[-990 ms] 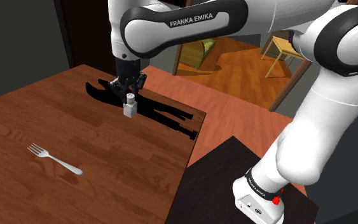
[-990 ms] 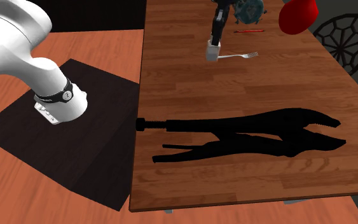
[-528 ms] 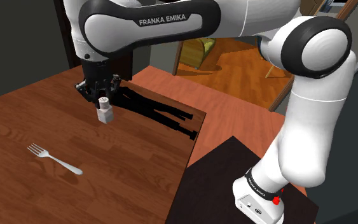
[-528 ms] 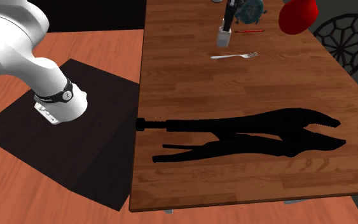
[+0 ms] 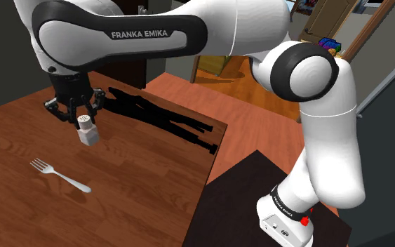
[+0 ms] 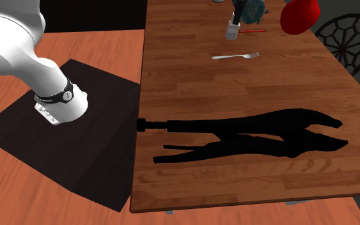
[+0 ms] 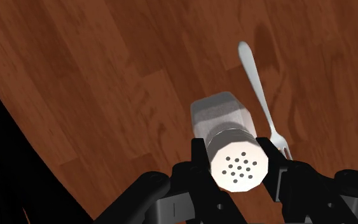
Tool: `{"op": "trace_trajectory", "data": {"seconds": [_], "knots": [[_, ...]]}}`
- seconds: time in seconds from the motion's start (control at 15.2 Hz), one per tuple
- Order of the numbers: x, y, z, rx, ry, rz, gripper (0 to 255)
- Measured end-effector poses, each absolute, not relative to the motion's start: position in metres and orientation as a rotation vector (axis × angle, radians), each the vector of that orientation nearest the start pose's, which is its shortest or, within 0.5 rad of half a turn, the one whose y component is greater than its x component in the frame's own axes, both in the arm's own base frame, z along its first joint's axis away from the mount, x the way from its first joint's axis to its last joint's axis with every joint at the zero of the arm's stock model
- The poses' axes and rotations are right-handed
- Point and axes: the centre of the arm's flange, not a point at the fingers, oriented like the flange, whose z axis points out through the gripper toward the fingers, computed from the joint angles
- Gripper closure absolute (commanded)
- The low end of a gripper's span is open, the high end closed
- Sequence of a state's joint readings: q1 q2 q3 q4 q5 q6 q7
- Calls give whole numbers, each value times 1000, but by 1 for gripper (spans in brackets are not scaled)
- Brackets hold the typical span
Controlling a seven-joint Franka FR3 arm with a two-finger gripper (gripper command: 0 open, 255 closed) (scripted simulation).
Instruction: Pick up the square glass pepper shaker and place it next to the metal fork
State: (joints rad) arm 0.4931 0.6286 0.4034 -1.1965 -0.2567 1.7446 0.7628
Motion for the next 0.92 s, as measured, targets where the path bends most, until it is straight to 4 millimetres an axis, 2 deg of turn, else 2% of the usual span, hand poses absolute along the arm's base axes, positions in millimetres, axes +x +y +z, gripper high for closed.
{"op": "trace_trajectory", "data": {"seconds": [0.92], "knots": [[524, 498, 358, -3175, -184, 17, 255]]}}
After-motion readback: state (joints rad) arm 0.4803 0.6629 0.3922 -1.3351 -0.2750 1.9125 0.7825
